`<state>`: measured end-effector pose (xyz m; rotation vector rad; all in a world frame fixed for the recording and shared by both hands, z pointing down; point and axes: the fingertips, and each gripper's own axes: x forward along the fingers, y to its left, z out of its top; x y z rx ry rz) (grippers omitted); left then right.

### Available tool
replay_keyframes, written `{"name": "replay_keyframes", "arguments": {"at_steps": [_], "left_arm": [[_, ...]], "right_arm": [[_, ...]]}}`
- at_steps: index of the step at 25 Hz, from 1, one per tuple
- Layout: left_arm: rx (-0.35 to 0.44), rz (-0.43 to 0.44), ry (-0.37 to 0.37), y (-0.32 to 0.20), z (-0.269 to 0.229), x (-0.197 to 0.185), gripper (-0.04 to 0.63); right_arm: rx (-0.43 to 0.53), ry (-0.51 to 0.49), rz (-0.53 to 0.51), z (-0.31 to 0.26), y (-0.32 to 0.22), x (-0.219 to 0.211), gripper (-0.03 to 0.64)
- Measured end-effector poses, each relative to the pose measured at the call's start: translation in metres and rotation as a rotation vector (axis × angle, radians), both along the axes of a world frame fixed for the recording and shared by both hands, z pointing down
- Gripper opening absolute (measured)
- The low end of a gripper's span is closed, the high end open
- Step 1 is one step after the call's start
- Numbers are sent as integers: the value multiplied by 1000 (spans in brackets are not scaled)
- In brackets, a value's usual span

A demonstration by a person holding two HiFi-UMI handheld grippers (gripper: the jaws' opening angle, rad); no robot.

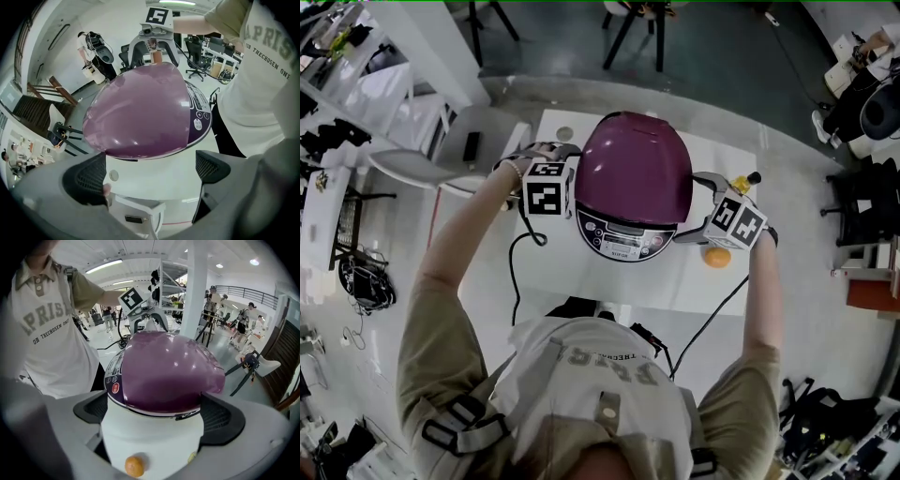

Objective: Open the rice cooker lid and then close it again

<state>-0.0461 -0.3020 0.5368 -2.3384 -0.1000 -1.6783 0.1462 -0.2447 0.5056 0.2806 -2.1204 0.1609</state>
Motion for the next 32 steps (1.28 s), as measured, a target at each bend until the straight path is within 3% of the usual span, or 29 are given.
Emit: {"name": "replay_keyframes", "arguments": {"at_steps": [5, 18, 32], "left_arm": [[8, 30, -45, 2, 8, -2, 598], [84, 92, -142, 3, 25, -9, 598], [144, 124, -161, -1, 29, -9, 598]], "right_arm": [[-24, 47, -36, 8, 5, 3, 583], [-66, 58, -60, 18, 13, -1, 583], [-78, 80, -88, 18, 16, -2, 583]]}}
